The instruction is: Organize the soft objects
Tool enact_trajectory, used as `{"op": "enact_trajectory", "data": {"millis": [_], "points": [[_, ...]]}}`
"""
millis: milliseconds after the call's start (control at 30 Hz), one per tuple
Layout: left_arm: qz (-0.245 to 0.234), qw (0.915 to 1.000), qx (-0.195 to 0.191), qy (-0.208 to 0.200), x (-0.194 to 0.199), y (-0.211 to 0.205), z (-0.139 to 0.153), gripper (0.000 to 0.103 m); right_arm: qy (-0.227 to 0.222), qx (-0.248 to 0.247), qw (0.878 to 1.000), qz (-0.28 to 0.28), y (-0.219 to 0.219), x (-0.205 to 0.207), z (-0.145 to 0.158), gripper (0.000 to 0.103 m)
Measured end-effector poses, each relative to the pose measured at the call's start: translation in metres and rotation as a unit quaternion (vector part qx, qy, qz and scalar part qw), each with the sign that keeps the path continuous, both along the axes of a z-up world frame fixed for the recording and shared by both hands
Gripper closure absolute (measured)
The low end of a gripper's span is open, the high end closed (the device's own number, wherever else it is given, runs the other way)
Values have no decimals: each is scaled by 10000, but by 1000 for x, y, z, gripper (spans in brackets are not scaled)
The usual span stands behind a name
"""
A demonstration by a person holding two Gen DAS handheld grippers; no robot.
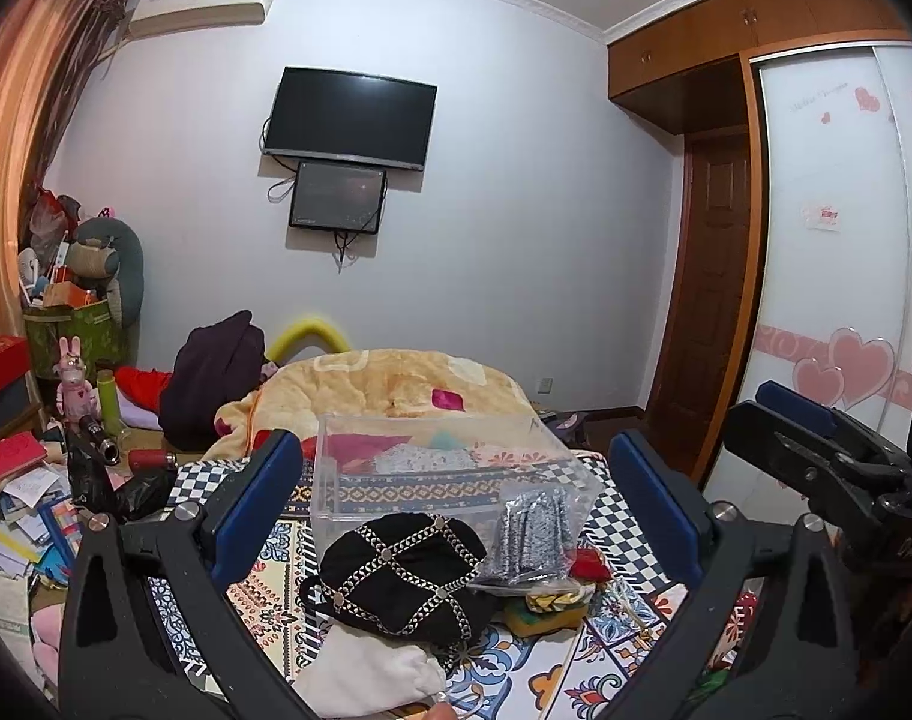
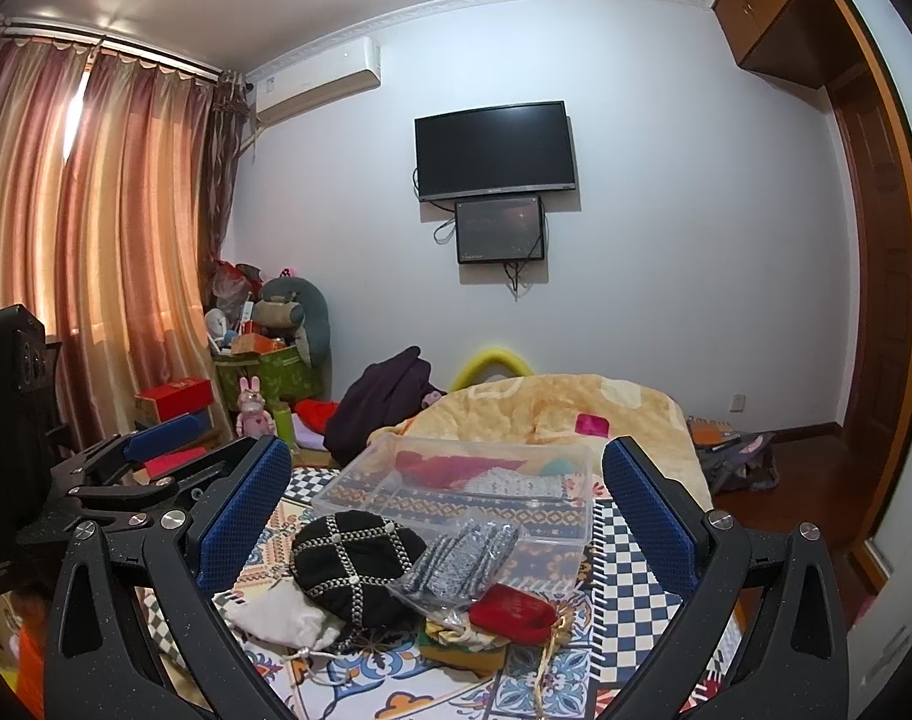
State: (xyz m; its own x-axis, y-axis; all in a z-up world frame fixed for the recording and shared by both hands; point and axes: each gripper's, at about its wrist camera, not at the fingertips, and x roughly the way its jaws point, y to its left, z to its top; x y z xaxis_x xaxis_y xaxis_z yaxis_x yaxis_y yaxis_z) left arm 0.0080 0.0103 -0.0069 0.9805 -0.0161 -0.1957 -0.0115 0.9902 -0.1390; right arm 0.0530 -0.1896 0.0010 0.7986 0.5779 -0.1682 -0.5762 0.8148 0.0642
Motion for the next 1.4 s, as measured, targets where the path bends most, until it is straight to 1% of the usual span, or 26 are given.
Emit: {"op": "enact_trajectory", "data": {"millis": [100,300,433,467,500,533,600,667,733,800,833,900,967,1033,1067,1133,1167,1200,1233,1267,1300,1367,1400], "points": [[32,9999,-38,146,9,5,-7,0,115,-55,9999,-59,2,8,-7,0],[366,9975,56,600,35,16,-30,0,465,-217,9987,-69,7,31,-27,0],[349,9950,-46,935,53,27,-50,1,805,-303,9963,-32,11,47,-43,0],[329,9943,-101,1007,56,30,-55,3,884,-315,9956,-1,12,49,-47,0],[312,9934,-159,1095,60,33,-58,15,1000,-352,9943,108,13,53,-51,0],[284,9917,-218,1235,65,37,-64,21,1086,-403,9931,198,15,55,-55,0],[271,9896,-283,1385,71,40,-72,22,1166,-525,9916,208,20,58,-62,0],[306,9881,-311,1478,74,45,-79,22,1288,-595,9896,251,24,62,-69,4],[336,9868,-289,1559,78,48,-86,22,1436,-624,9873,278,26,67,-75,10],[339,9854,-298,1640,81,49,-92,22,1537,-648,9857,244,25,71,-81,13],[330,9842,-333,1708,83,51,-96,23,1605,-642,9847,238,25,74,-83,14],[323,9822,-414,1804,87,52,-103,25,1728,-633,9826,260,26,78,-86,23],[248,9797,-541,1917,90,53,-110,29,1839,-603,9806,311,25,82,-90,27],[162,9784,-594,1972,93,52,-115,40,1859,-613,9801,316,28,84,-91,30],[130,9783,-592,1982,93,51,-116,42,1864,-635,9799,306,30,85,-92,33],[106,9793,-545,1944,93,49,-117,45,1875,-657,9795,321,35,87,-93,50],[115,9800,-520,1917,92,48,-117,46,1919,-651,9785,392,36,87,-94,55],[126,9807,-509,1883,91,47,-116,50,1951,-640,9777,450,39,89,-95,62],[117,9811,-522,1860,90,47,-115,56,1957,-629,9775,476,42,91,-95,65],[116,9813,-557,1838,89,47,-113,58,1934,-612,9780,492,43,90,-96,68],[93,9819,-622,1785,87,48,-112,62,1896,-599,9788,499,43,89,-95,72],[64,9828,-661,1725,85,48,-108,66,1853,-578,9795,546,44,86,-93,76],[62,9834,-640,1699,84,46,-106,70,1839,-561,9798,556,43,87,-92,77]]}}
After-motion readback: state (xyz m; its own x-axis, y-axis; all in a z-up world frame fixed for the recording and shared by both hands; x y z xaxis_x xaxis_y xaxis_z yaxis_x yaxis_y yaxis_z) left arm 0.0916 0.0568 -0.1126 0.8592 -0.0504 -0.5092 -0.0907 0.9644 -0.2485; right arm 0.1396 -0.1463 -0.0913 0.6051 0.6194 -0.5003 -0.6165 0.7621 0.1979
